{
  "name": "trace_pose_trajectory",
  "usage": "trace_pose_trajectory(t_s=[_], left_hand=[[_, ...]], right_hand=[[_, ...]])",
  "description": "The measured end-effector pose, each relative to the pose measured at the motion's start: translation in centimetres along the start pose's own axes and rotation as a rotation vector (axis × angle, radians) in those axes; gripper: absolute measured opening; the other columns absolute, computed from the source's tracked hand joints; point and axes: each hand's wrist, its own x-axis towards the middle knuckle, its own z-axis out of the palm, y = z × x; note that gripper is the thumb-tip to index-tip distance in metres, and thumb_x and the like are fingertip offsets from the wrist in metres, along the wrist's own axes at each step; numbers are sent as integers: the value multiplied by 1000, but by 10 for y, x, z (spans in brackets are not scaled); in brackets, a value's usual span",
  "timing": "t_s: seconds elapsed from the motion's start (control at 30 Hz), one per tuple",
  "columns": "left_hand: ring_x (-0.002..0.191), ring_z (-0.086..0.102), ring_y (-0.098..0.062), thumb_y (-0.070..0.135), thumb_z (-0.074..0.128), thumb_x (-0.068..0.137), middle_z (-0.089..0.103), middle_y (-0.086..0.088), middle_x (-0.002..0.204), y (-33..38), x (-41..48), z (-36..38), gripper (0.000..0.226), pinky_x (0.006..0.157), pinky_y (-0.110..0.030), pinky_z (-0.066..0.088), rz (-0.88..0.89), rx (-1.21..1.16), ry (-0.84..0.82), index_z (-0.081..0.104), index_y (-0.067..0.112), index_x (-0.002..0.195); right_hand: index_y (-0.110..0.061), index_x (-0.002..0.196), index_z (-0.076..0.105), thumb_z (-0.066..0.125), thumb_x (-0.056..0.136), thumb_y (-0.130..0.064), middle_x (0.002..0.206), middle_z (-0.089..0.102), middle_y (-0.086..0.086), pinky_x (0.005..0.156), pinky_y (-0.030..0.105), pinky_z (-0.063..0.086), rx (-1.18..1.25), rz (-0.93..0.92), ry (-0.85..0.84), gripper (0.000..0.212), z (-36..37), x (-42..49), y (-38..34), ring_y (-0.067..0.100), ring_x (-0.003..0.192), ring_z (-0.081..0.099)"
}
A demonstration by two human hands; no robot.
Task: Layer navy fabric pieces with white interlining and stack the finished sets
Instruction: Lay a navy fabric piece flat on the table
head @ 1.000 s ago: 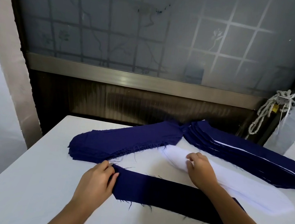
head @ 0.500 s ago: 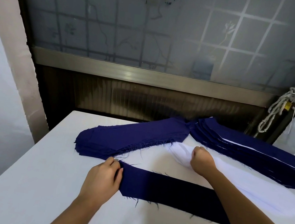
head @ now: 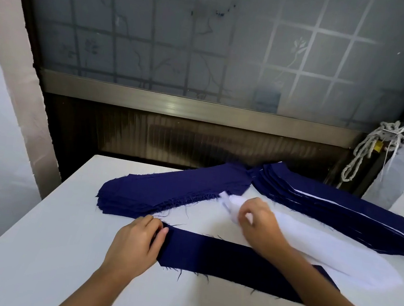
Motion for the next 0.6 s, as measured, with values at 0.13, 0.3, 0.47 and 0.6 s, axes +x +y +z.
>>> trace_pose_trajectory(t_s=[0.13,0.3,0.47,0.6], left_hand=[[73,52,-7,51,22,100,57,13,67,7,-2,-6,55,65,-27,43,-59,-201,-102,58,25,68],[65,58,-10,61,33,99,64,4,68,34,3,0,59,62,-26,44,-350,-311,-284,61,17,71],[68,52,-14,30,58,94,55,10,64,40,4,0,30,61,-31,37,-241,-203,-183,49,25,66],[77,53,-8,22,64,95,61,19,74,39,-2,-4,14,72,-27,44,-103,-253,22,68,25,81]], right_hand=[[-13,92,56,40,92,-19,100,53,3,84,34,40,-207,-175,-74,17,44,-32,-41,23,93,49],[-12,119,49,34,95,-24,117,44,4,98,35,34,-358,-220,-222,30,87,-54,-67,23,108,43],[-23,137,37,41,94,-29,134,45,-8,107,29,26,-157,-129,-197,43,87,-47,-55,14,123,40],[-28,142,30,42,85,-20,123,56,-2,107,27,18,-149,-97,-248,58,72,-39,-26,18,118,44]])
